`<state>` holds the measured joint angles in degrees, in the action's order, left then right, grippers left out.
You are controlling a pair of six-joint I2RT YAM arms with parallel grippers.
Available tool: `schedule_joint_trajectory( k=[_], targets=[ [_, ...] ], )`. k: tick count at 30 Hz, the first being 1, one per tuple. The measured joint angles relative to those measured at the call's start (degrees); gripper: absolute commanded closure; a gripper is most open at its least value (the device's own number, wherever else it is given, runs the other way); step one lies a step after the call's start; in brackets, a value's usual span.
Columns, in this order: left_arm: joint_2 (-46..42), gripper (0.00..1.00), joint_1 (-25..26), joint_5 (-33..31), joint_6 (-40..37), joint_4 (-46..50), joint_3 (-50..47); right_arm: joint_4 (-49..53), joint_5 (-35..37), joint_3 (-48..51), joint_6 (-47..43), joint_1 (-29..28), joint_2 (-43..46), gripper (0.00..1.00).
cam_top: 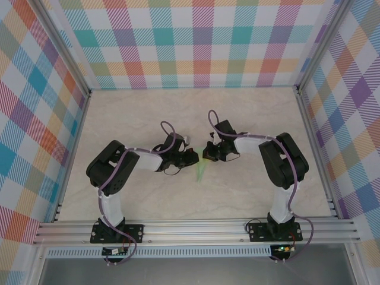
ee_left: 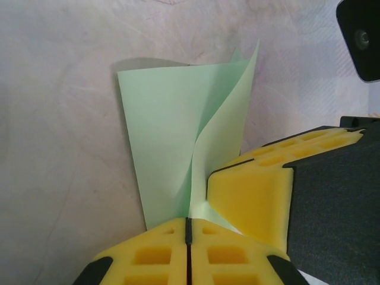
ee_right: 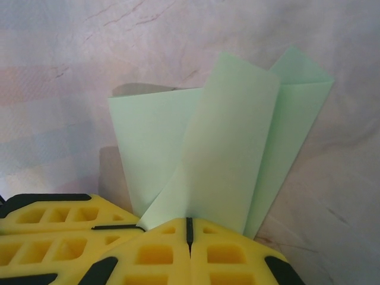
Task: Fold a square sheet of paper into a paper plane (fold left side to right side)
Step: Fold the wing for the fifth time at the center of the table.
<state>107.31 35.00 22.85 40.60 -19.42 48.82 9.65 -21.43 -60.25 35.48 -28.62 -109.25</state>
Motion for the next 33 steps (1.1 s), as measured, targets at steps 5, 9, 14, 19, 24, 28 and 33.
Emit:
schedule_joint_trajectory(
  k=[5, 9, 14, 19, 24, 28, 33],
  targets=[
    [-5.9, 0.77, -0.2, -2.1, -0.6, 5.3, -1.8, -0.8, -0.1, 0.6, 0.0, 0.1, 0.1, 1.0],
    [-11.3, 0.77, -0.2, -2.5, -1.0, 7.1, -2.6, -0.9, -0.1, 0.6, -0.2, 0.1, 0.2, 1.0],
    [-14.6, 0.79, 0.9, 0.3, -0.7, 5.7, -4.7, -1.0, -0.1, 0.6, -0.2, 0.1, 0.2, 1.0],
    [-13.7, 0.8, 4.7, 3.0, 1.3, 2.4, -5.3, -1.0, -0.1, 0.6, -0.2, 0.1, 0.2, 1.0],
    [-8.9, 0.82, 6.5, 4.7, 3.1, -1.3, -5.1, -1.0, -0.2, 0.6, -0.2, 0.1, 0.2, 1.0],
    [-5.9, 0.82, 6.8, 4.8, 3.7, -1.9, -5.0, -1.0, -0.2, 0.6, -0.2, 0.1, 0.2, 1.0],
    [-5.4, 0.83, 6.9, 4.3, 3.7, -1.7, -5.0, -1.0, -0.2, 0.6, -0.4, 0.1, 0.2, 1.0]
  ],
)
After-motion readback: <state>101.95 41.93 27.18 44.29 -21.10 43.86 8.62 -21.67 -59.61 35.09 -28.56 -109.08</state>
